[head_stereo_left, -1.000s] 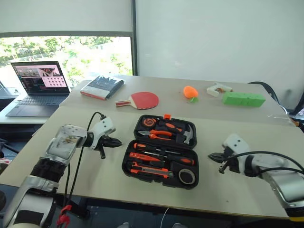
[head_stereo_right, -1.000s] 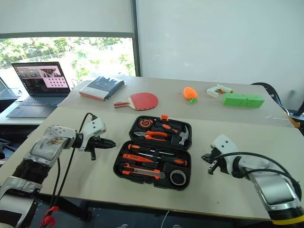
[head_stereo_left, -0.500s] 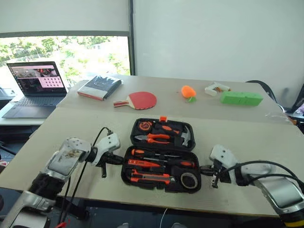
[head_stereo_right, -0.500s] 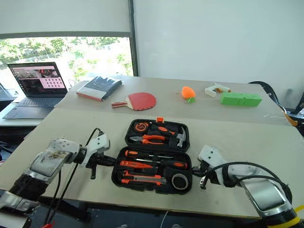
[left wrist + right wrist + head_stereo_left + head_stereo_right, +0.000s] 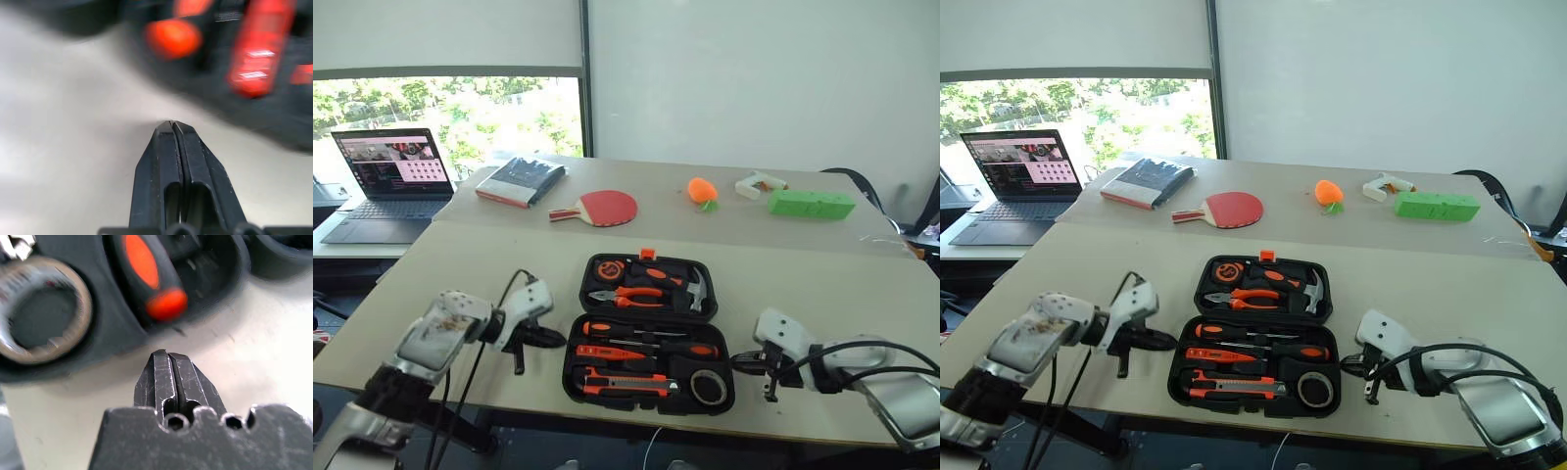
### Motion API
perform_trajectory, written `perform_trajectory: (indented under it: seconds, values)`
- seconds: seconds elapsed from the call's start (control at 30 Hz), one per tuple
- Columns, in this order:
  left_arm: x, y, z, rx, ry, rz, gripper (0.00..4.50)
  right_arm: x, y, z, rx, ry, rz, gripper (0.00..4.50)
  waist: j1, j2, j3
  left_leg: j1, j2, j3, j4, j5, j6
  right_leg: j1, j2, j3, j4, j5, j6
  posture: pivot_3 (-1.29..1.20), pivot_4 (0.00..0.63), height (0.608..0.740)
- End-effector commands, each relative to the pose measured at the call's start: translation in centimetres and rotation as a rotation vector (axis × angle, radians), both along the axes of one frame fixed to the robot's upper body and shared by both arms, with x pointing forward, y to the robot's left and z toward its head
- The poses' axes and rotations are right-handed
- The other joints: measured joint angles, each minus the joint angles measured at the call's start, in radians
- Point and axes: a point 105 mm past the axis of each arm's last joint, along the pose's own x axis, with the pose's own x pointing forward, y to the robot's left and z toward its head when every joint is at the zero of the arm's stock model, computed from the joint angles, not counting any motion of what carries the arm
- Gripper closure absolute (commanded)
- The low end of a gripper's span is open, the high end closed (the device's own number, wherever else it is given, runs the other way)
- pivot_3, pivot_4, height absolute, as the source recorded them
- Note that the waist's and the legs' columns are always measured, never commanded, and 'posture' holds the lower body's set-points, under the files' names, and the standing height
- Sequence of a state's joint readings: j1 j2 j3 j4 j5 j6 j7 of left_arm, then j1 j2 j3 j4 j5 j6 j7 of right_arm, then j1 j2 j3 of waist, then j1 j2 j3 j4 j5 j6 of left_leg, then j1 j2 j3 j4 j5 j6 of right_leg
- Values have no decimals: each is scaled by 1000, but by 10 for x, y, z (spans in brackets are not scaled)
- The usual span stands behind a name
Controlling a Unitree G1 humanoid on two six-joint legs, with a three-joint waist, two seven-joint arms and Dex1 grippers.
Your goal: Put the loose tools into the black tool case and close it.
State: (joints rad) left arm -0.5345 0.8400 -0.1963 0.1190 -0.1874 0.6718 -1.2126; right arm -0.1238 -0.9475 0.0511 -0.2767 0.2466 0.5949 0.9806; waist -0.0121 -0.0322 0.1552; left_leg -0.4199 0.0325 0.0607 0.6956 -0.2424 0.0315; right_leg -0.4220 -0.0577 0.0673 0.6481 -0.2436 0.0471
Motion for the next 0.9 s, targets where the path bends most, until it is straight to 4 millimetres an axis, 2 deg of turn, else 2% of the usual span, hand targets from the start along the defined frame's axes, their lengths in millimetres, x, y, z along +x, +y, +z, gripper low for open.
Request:
perform_trajectory:
  seconds: [0.03,0.13,0.2,0.33,0.5,0.67,0.9]
  values:
    - [20,26,21,-43,28,207,3005,18,-16,27,26,-60,-73,3013,-3,0,0,0,0,0,0,0,0,0,0,0,0,0,0,0,150,736]
    - [33,15,37,-161,100,299,2069,39,-13,47,164,-54,-171,2067,-4,-1,0,0,0,0,0,0,0,-1,1,0,1,0,0,0,150,736]
    - [40,4,47,-233,147,339,2057,53,-10,57,252,-34,-238,1369,-2,-1,1,-1,0,0,0,0,0,-1,1,0,1,0,0,0,150,736]
    - [49,-16,57,-308,195,373,2057,73,-3,63,355,33,-337,1369,0,-1,1,-3,0,-2,-1,0,0,-2,1,-1,0,0,0,0,150,736]
    - [53,-30,49,-268,194,350,2057,88,6,58,391,97,-396,1369,-1,-1,1,-5,0,-3,-1,0,0,-4,-1,0,0,0,0,0,150,736]
    - [53,-38,47,-275,209,322,2057,93,13,56,403,127,-409,1369,-1,-1,1,-6,-1,-2,-1,0,0,-5,-1,0,0,0,0,0,150,736]
    - [53,-40,44,-251,203,309,2057,90,17,53,391,141,-394,1369,-2,-1,1,-5,-1,-3,-1,0,0,-5,-1,0,0,0,0,0,150,736]
